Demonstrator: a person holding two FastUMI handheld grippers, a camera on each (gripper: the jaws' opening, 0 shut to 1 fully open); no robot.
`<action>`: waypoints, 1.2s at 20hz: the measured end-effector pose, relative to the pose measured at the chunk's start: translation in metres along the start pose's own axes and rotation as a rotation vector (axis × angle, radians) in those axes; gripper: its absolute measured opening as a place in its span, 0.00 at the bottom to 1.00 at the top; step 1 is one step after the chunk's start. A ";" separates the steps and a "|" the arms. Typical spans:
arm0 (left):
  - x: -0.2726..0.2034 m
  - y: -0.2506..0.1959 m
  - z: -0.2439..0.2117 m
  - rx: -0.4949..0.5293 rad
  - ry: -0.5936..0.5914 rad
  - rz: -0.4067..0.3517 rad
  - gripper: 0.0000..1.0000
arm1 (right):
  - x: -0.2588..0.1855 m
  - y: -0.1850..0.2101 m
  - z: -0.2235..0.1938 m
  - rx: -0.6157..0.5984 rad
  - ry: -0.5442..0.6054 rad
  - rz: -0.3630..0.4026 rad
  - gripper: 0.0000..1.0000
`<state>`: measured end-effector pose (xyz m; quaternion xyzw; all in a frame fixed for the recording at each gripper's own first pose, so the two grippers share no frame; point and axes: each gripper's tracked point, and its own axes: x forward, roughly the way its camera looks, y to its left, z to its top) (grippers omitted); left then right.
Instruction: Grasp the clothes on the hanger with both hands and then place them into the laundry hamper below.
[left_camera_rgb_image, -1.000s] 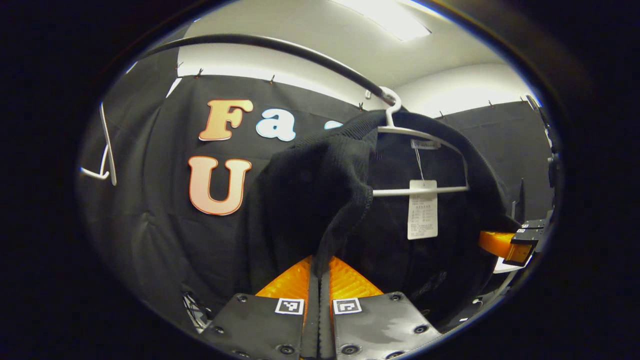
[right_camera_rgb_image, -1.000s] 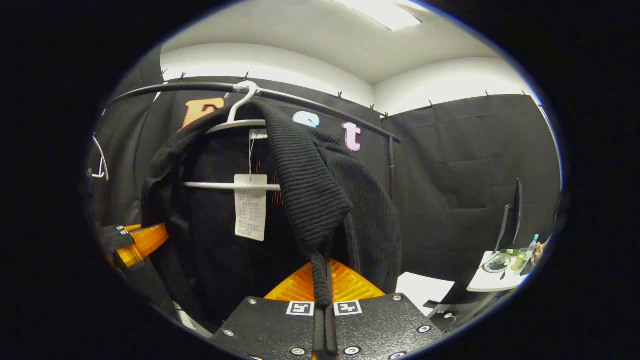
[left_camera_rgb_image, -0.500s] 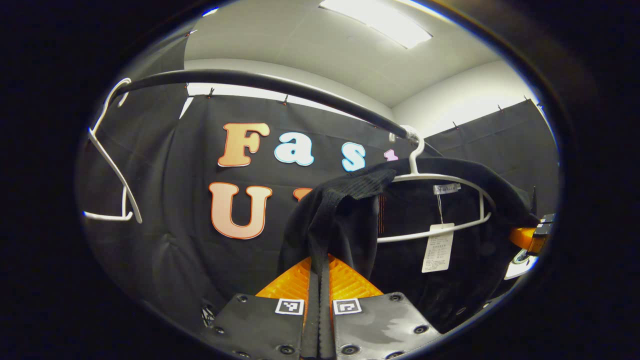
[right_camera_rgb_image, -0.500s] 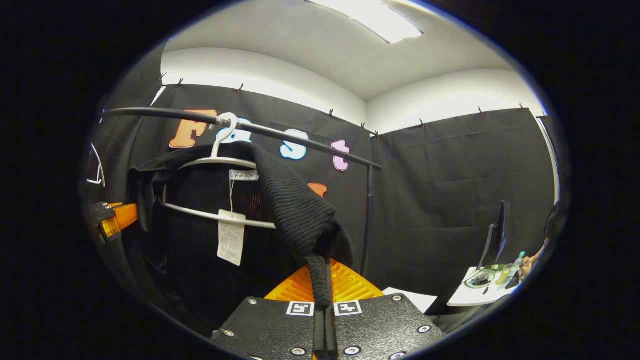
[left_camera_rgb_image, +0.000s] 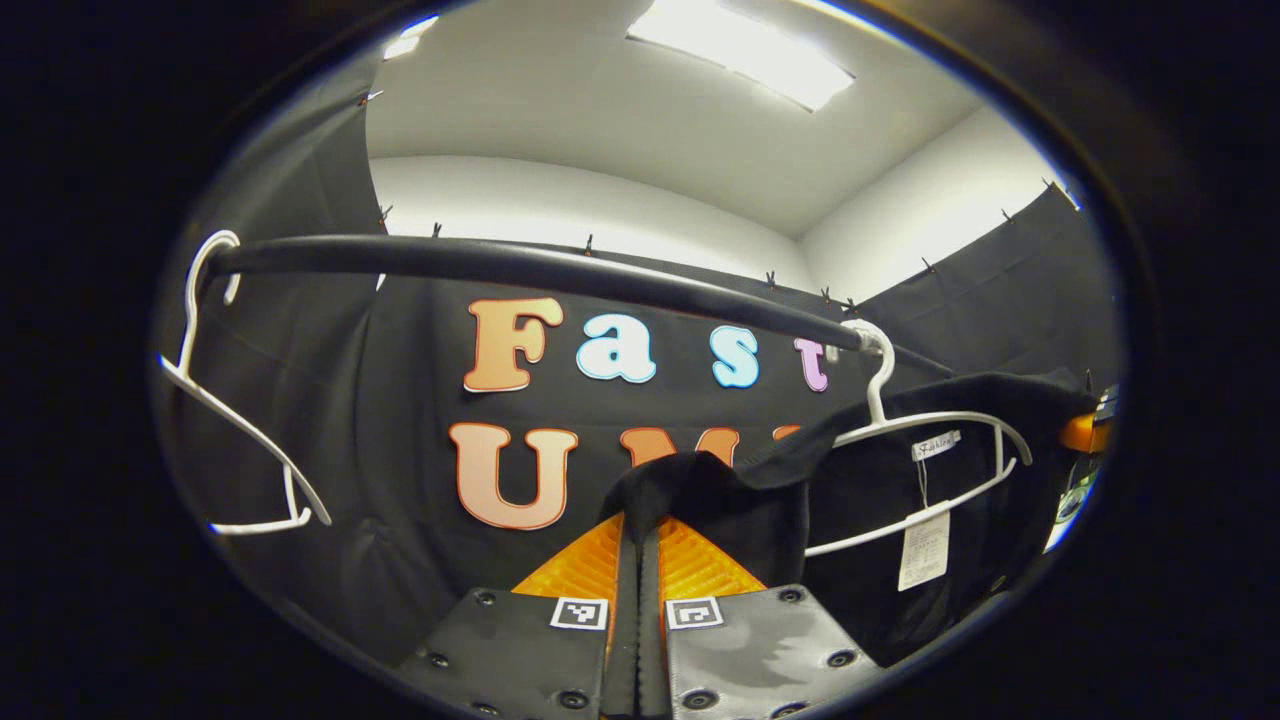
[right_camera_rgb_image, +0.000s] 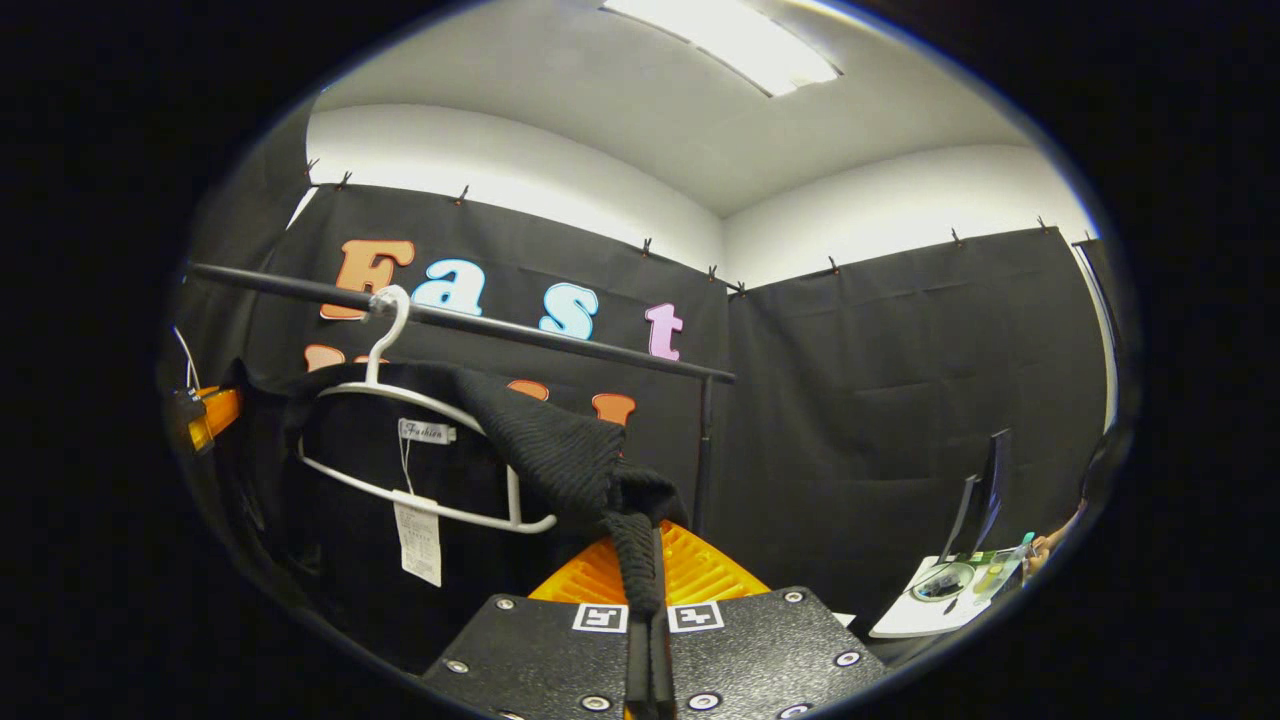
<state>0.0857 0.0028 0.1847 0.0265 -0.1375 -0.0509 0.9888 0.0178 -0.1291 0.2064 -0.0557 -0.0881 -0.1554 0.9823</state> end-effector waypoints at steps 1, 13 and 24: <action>0.002 0.003 0.003 0.008 -0.009 0.008 0.07 | 0.004 -0.007 0.001 0.002 -0.002 -0.003 0.00; 0.019 0.034 0.001 0.062 -0.045 0.097 0.08 | 0.060 -0.045 0.022 -0.093 -0.011 0.014 0.01; 0.020 0.043 0.004 0.068 -0.058 0.141 0.07 | 0.124 -0.007 -0.029 -0.150 0.010 0.155 0.01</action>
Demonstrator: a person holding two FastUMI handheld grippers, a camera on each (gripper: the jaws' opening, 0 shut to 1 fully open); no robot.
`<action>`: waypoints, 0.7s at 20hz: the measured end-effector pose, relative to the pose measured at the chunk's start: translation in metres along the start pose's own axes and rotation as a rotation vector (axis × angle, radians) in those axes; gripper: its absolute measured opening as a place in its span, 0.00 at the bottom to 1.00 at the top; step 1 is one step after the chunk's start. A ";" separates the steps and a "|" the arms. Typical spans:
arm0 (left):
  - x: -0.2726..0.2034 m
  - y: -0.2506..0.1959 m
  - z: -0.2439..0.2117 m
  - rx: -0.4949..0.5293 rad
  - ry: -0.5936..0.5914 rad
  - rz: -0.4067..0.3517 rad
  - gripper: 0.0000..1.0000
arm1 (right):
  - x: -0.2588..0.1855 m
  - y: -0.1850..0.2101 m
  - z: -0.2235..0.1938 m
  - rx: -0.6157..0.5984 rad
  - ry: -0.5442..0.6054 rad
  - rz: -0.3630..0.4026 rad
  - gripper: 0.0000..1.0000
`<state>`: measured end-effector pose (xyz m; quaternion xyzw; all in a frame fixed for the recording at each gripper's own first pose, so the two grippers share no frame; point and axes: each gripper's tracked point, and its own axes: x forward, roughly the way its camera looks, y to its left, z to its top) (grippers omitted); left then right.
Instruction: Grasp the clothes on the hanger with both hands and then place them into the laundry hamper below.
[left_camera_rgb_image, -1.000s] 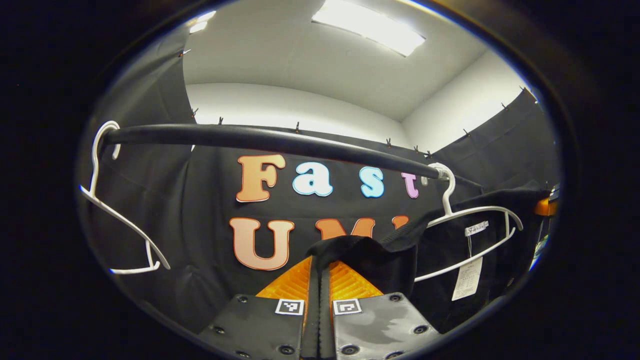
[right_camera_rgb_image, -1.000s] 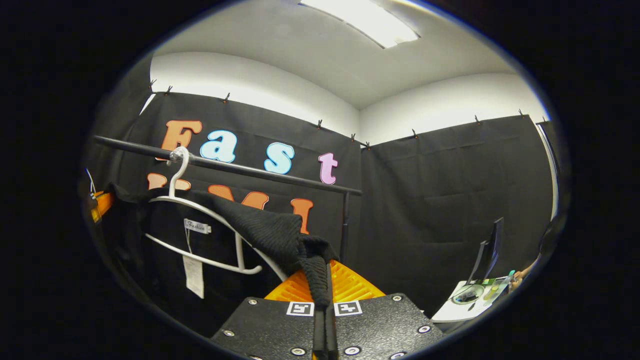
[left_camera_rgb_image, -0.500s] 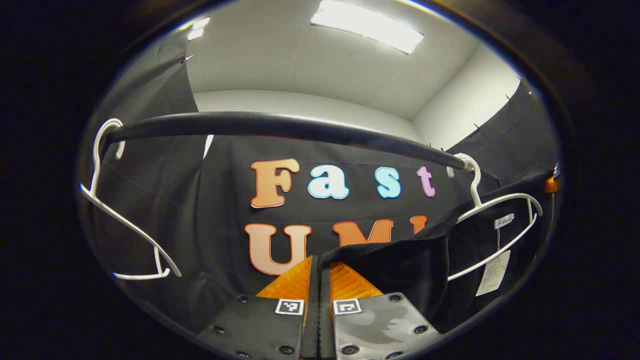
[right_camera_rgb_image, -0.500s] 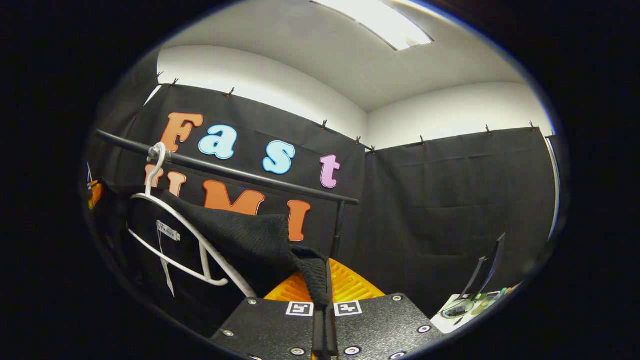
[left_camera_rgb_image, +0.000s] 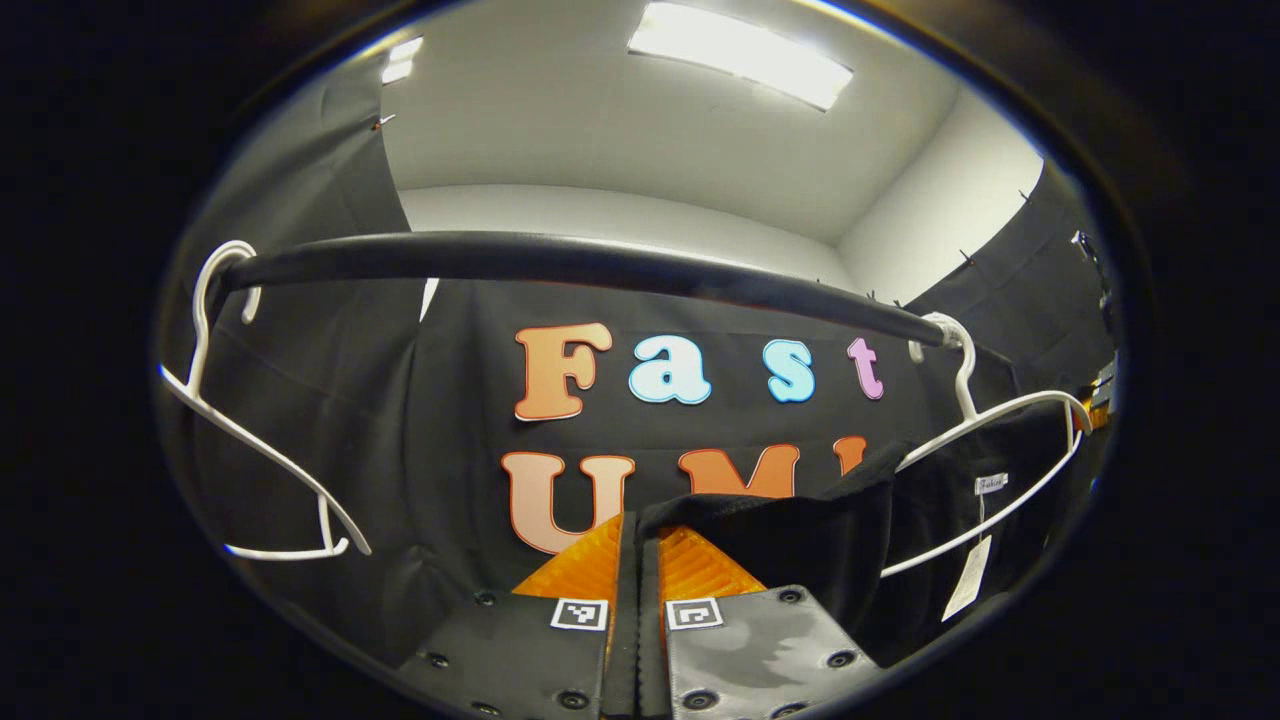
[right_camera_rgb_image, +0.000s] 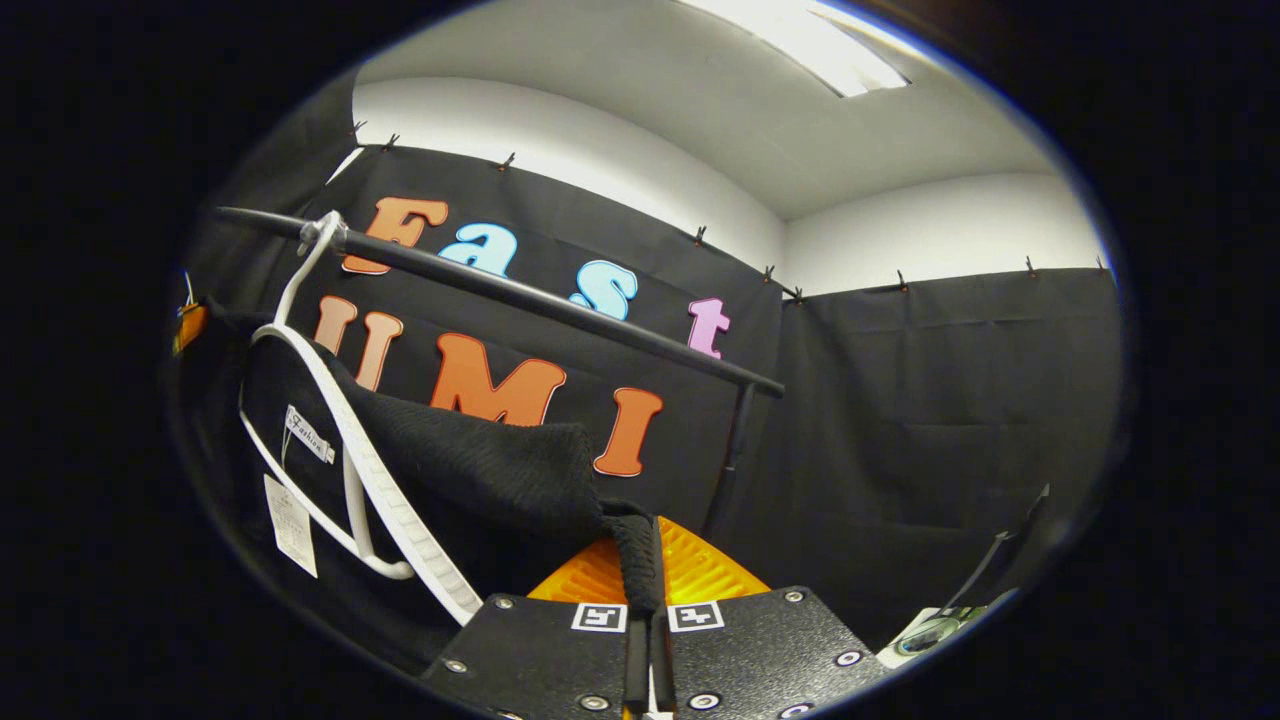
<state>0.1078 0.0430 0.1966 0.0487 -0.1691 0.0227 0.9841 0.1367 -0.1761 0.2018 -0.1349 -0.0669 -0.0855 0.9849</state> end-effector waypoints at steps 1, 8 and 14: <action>0.001 0.001 -0.002 0.008 0.002 0.005 0.07 | 0.004 0.007 -0.006 0.004 0.000 0.012 0.01; 0.007 0.010 -0.018 0.035 0.015 0.034 0.07 | 0.003 0.029 -0.063 0.114 0.054 0.078 0.01; 0.010 0.014 -0.017 0.031 0.007 0.054 0.07 | -0.017 0.073 -0.105 0.172 0.079 0.108 0.01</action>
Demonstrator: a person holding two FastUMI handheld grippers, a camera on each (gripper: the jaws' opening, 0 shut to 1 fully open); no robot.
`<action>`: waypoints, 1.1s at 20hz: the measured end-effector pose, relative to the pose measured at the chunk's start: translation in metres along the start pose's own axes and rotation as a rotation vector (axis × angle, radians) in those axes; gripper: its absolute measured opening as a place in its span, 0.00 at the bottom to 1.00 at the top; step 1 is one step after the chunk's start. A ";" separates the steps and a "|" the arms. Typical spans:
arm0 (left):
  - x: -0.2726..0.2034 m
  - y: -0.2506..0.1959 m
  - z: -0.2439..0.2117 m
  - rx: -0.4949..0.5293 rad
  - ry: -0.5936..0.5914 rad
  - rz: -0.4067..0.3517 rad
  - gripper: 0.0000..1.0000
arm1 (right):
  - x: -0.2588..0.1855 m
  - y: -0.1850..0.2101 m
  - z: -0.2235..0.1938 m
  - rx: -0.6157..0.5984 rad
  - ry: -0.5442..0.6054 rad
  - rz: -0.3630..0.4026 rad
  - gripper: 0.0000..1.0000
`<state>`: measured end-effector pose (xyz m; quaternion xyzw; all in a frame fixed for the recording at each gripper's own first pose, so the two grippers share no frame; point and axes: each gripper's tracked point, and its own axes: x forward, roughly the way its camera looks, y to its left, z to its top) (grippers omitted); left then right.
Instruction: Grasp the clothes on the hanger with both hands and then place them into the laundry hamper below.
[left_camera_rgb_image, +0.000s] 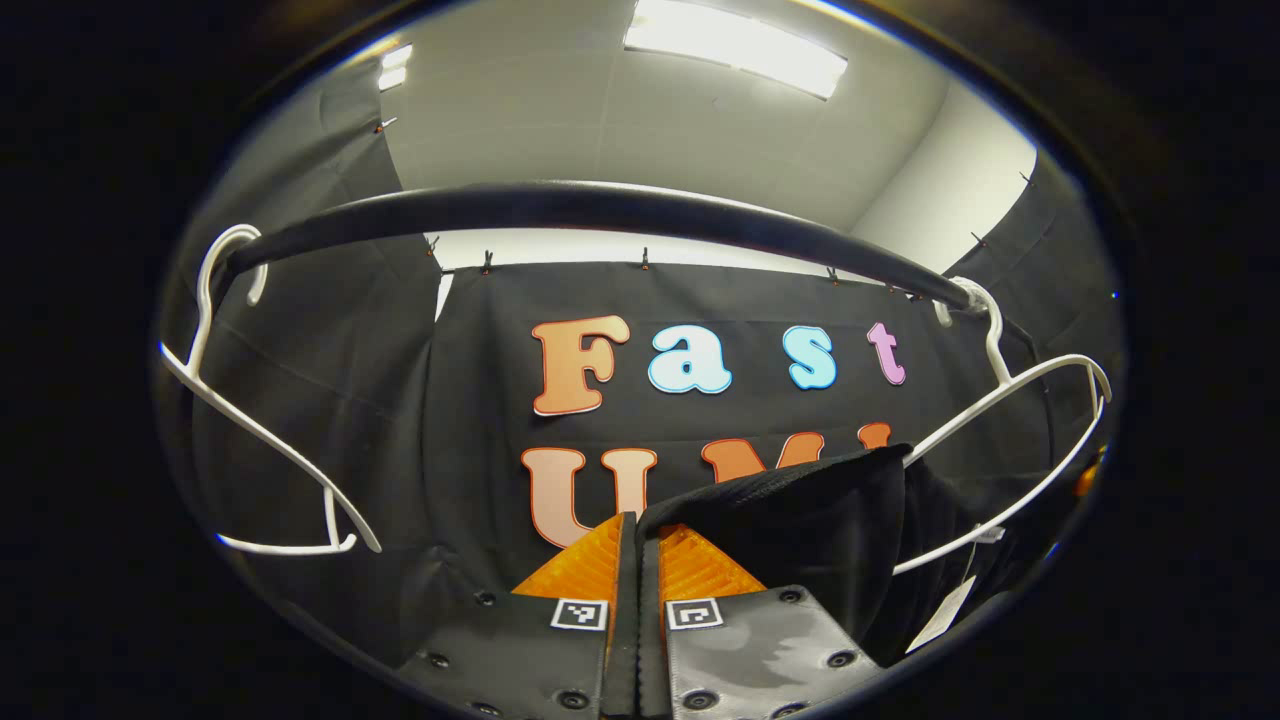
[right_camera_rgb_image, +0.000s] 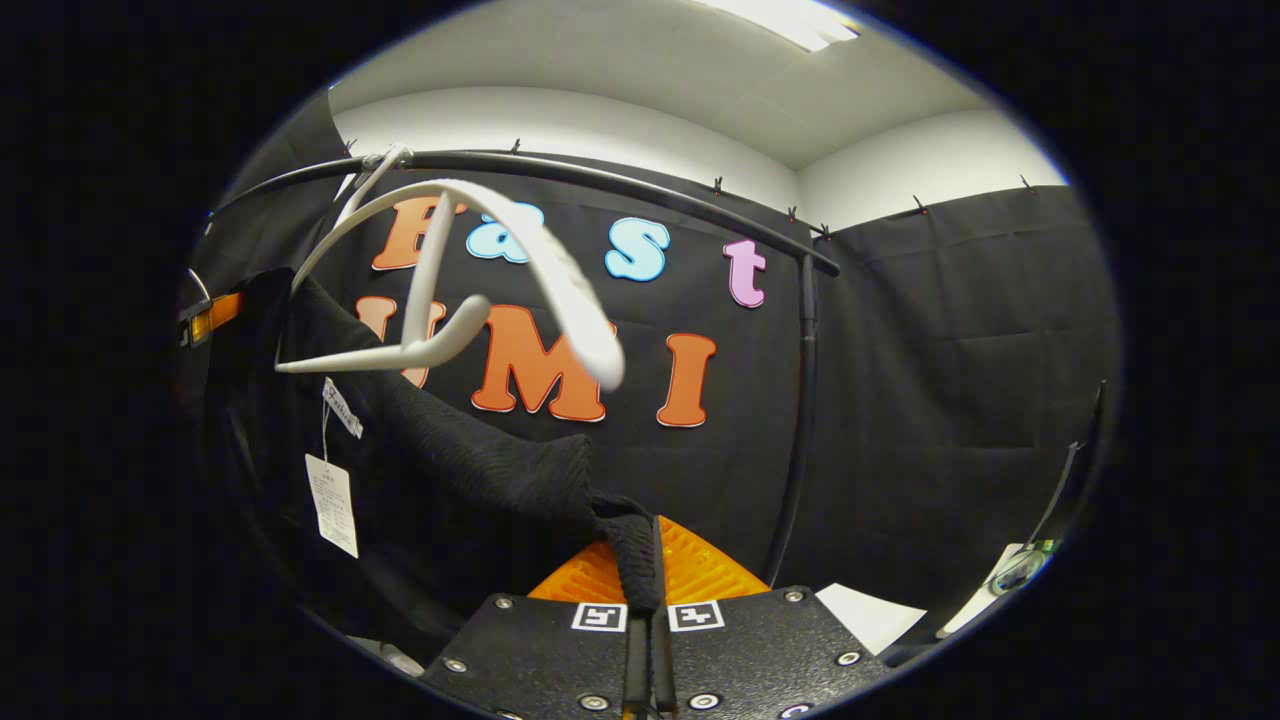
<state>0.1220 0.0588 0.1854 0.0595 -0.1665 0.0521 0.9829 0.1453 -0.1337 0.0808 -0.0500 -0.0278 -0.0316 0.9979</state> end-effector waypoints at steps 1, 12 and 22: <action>0.000 0.001 0.002 0.000 -0.003 0.001 0.07 | 0.000 0.007 -0.007 -0.003 0.004 0.000 0.01; 0.000 0.015 0.019 0.036 -0.024 0.026 0.07 | -0.008 0.098 -0.002 0.053 -0.023 0.079 0.01; -0.012 0.039 -0.023 0.039 0.080 0.060 0.07 | -0.012 0.128 -0.015 0.113 -0.002 0.104 0.01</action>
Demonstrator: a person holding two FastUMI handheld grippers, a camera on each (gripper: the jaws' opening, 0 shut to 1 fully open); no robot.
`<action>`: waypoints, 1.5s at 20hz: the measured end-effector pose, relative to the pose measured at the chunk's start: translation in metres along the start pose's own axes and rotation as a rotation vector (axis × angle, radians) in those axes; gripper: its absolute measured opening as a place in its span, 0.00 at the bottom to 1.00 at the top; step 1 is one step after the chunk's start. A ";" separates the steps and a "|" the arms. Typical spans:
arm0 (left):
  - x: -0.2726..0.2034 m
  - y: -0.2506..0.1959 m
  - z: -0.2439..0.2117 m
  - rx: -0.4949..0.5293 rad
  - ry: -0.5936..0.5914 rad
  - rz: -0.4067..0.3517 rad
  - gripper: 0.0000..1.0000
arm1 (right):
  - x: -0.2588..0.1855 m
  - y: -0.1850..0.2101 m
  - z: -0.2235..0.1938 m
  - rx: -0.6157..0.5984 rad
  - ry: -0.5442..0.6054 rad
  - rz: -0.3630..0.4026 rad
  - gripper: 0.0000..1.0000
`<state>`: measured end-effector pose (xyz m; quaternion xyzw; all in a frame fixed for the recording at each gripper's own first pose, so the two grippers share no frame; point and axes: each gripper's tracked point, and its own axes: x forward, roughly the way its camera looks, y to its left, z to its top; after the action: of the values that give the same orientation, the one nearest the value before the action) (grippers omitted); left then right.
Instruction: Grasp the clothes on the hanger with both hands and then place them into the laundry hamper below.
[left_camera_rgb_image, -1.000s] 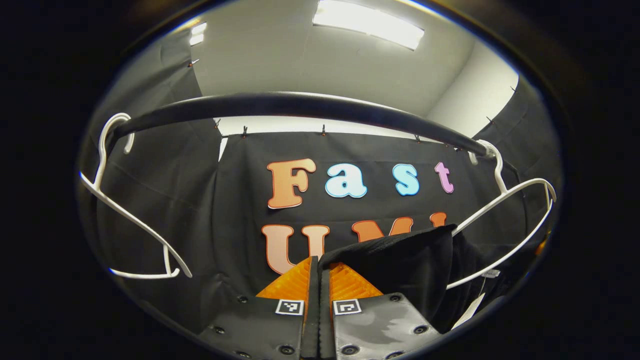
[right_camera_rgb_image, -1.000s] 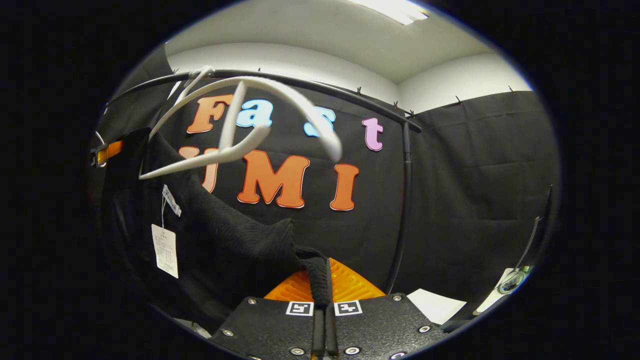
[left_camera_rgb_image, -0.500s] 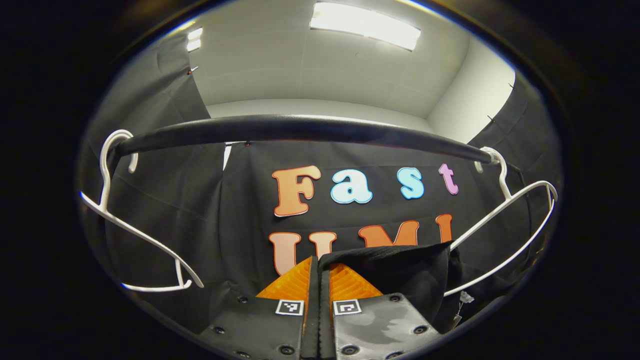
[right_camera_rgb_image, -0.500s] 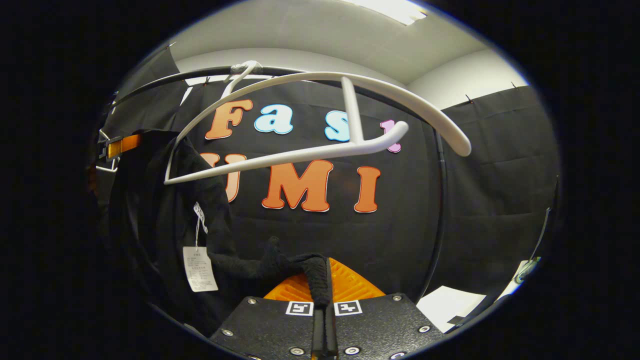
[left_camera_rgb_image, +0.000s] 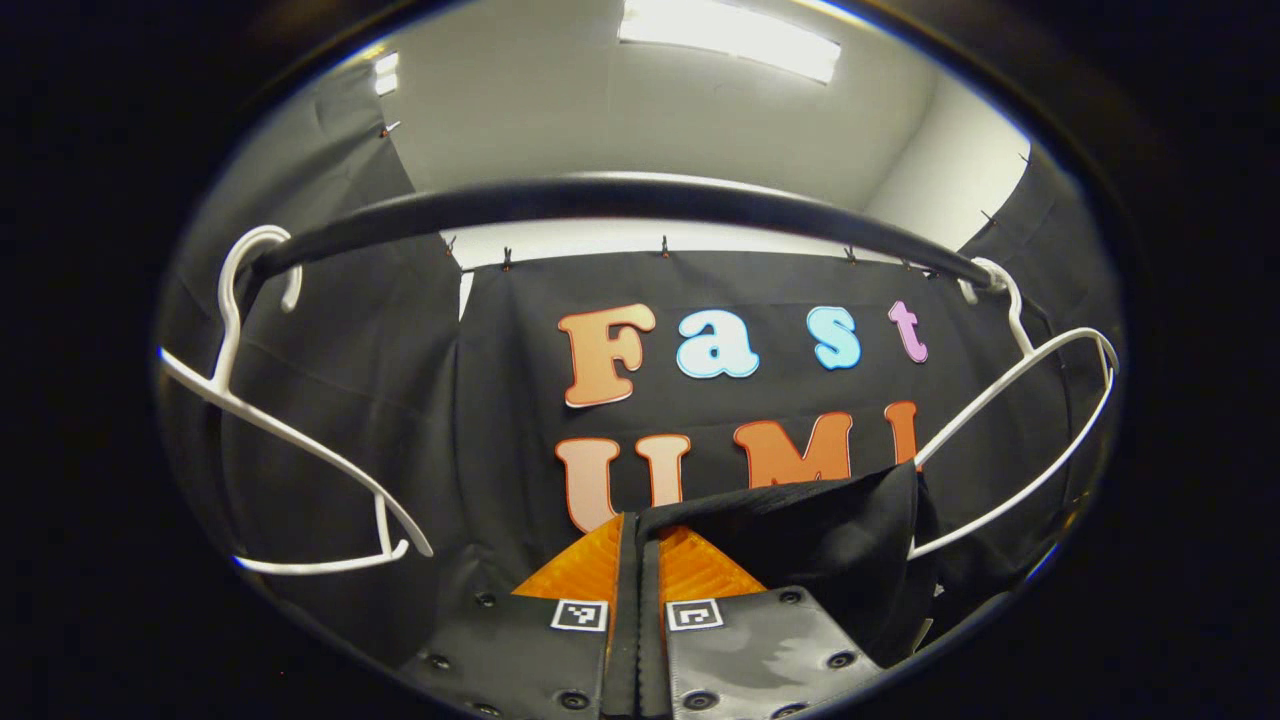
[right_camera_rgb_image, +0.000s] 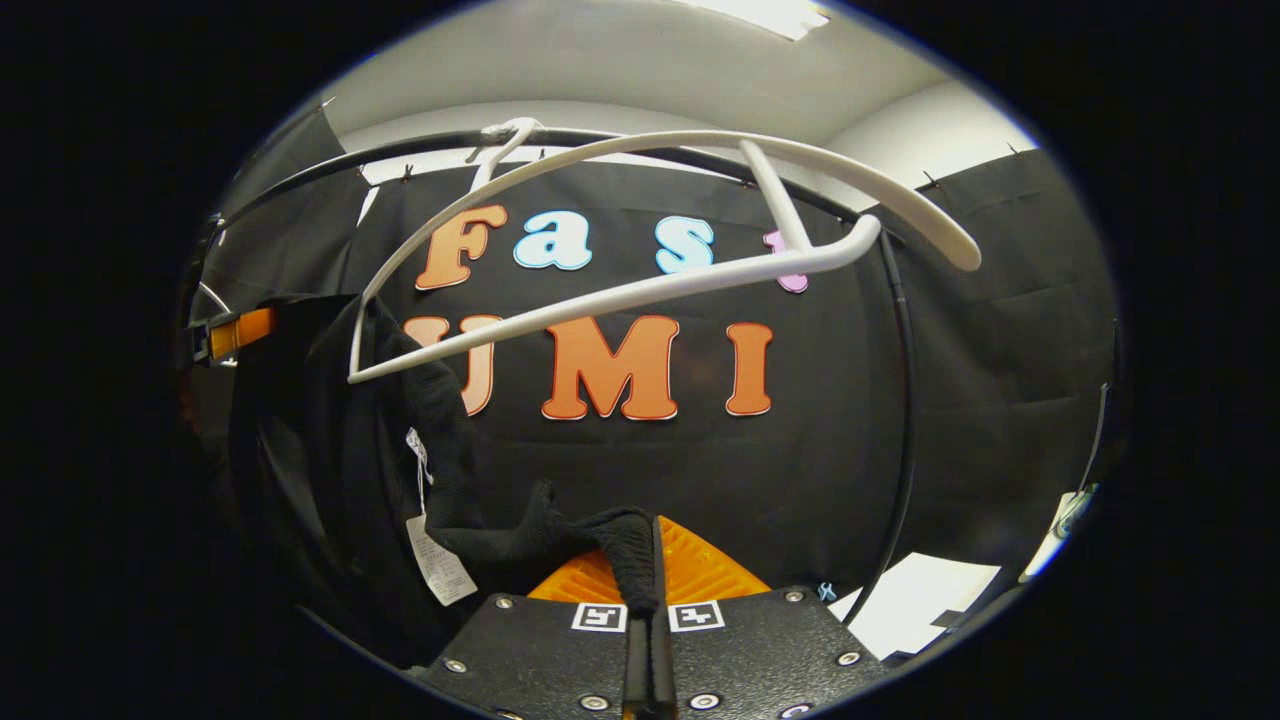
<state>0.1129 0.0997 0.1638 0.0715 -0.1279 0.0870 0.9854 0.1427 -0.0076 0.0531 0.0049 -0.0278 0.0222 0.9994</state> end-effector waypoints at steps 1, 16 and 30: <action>0.001 0.003 -0.013 -0.015 0.034 0.004 0.07 | 0.000 0.003 -0.004 0.004 0.011 0.005 0.01; -0.029 0.023 -0.068 0.003 0.147 0.040 0.07 | -0.016 0.010 -0.033 -0.005 0.050 0.015 0.01; -0.087 -0.082 -0.173 -0.058 0.349 -0.220 0.07 | -0.038 0.033 -0.145 -0.065 0.255 0.077 0.01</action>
<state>0.0869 0.0347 -0.0341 0.0405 0.0511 -0.0136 0.9978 0.1110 0.0250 -0.0937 -0.0313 0.0987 0.0602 0.9928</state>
